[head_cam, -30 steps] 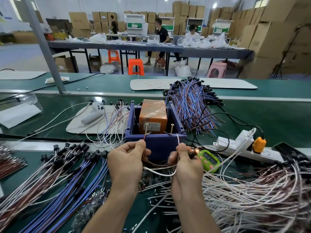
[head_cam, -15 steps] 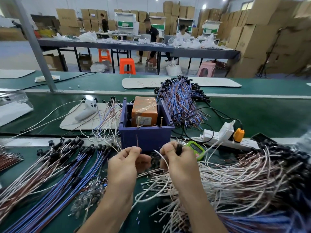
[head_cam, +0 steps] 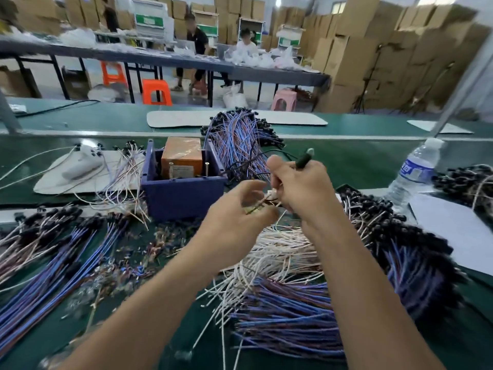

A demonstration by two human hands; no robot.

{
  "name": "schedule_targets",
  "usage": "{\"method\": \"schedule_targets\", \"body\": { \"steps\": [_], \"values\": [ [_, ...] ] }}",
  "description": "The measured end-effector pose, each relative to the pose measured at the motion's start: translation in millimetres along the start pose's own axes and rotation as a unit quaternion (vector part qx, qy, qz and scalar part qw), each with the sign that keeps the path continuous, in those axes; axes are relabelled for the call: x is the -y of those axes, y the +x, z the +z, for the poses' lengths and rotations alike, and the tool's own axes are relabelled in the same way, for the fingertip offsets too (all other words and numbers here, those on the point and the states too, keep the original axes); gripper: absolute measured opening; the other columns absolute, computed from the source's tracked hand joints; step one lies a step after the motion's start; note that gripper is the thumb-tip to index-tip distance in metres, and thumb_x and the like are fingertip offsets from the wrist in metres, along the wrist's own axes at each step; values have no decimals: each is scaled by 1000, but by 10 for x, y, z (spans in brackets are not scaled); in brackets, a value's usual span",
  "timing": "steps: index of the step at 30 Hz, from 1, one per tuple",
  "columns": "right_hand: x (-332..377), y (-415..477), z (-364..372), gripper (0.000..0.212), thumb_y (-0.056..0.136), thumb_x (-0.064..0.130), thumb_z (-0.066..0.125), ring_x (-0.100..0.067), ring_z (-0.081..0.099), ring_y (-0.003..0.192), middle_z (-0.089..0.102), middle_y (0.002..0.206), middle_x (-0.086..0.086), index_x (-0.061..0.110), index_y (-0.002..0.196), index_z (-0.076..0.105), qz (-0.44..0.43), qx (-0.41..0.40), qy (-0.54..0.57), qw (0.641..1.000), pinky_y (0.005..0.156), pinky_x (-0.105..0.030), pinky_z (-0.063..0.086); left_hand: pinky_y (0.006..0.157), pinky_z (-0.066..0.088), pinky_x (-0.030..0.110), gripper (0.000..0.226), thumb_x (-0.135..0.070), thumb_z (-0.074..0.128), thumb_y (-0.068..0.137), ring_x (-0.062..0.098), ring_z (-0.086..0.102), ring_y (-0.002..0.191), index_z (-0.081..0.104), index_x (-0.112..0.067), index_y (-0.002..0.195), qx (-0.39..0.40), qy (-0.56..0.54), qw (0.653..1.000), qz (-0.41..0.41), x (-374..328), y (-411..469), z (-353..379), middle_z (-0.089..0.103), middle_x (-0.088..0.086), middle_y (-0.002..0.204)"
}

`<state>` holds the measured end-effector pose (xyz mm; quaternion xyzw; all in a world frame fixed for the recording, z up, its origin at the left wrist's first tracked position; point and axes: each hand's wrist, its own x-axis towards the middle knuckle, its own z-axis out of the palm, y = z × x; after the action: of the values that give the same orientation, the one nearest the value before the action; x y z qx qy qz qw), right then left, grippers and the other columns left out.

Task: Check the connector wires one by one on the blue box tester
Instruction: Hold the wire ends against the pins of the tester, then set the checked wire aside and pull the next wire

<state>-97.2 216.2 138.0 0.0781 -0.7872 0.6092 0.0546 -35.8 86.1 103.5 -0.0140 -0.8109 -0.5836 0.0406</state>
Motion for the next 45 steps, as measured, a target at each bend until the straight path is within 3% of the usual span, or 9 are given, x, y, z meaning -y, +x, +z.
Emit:
{"method": "schedule_targets", "body": {
  "steps": [5, 12, 16, 18, 21, 26, 31, 40, 45],
  "values": [
    [-127, 62, -482, 29, 95, 11, 65, -12, 56, 49, 65, 59, -5, 12, 67, 72, 126, 30, 285, 950, 47, -21, 49, 58, 44, 30, 19, -16, 62, 101, 16, 50, 57, 77, -26, 95, 16, -55, 998, -10, 99, 121, 107, 71, -1, 63],
    [-663, 150, -985, 28, 103, 16, 55, -10, 55, 48, 61, 56, -4, 4, 81, 67, 156, -77, 331, 927, 43, -21, 42, 48, 38, 16, 28, -22, 66, 99, 6, 44, 48, 82, -40, 84, -15, 1, 1000, -21, 78, 82, -65, 71, -4, 63],
    [-874, 205, -1158, 32, 103, 22, 60, -11, 48, 42, 58, 50, -1, 8, 76, 68, 135, -174, 181, 959, 39, -23, 36, 68, 43, 28, 29, -22, 69, 97, 7, 54, 61, 82, -45, 86, 7, -38, 999, -1, -34, 28, -165, 73, -2, 68],
    [-936, 254, -1221, 42, 103, 29, 56, -20, 56, 47, 61, 52, -4, 7, 68, 65, 101, -248, -37, 963, 46, -31, 42, 65, 40, 32, 27, -25, 71, 95, 18, 49, 62, 81, -49, 86, -11, -8, 1000, 4, -25, 38, -208, 75, -3, 69],
    [-939, 300, -1240, 46, 101, 40, 51, -34, 61, 67, 62, 64, -9, 8, 70, 66, 37, -284, -367, 885, 62, -37, 45, 54, 36, 24, 26, -31, 71, 94, 16, 42, 53, 77, -56, 91, -29, 46, 998, 13, 36, 67, -274, 73, -9, 65],
    [-868, 409, -1184, 16, 93, 23, 56, -36, 65, 84, 68, 88, -16, 12, 86, 66, 59, -196, -592, 779, 67, -34, 38, 42, 40, 15, 33, -21, 70, 95, 8, 52, 42, 80, -51, 86, -35, 195, 980, 31, 228, 207, -24, 70, -23, 74],
    [-904, 552, -1253, 26, 90, 19, 51, -31, 67, 102, 71, 110, -10, 14, 108, 69, 99, -119, -660, 735, 70, -33, 37, 95, 49, 34, 21, -23, 73, 94, 10, 57, 103, 81, -40, 104, 14, 343, 926, 156, 464, 383, 322, 73, -14, 103],
    [-916, 649, -1303, 12, 89, 28, 57, -28, 53, 75, 71, 93, -7, 19, 86, 65, 69, -110, -676, 725, 65, -33, 35, 81, 41, 27, 19, -36, 84, 83, 11, 58, 94, 81, -37, 102, -19, 305, 947, 100, 667, 471, 550, 65, -13, 104],
    [-830, 446, -1134, 40, 93, 27, 56, -21, 36, 50, 36, 52, 1, 18, 57, 40, -9, -164, -659, 734, 60, -33, 29, 81, 43, 28, 9, -42, 80, 86, -2, 56, 87, 79, -45, 95, -59, 229, 970, 55, 611, 427, 403, 58, -29, 98]
  ]
}}
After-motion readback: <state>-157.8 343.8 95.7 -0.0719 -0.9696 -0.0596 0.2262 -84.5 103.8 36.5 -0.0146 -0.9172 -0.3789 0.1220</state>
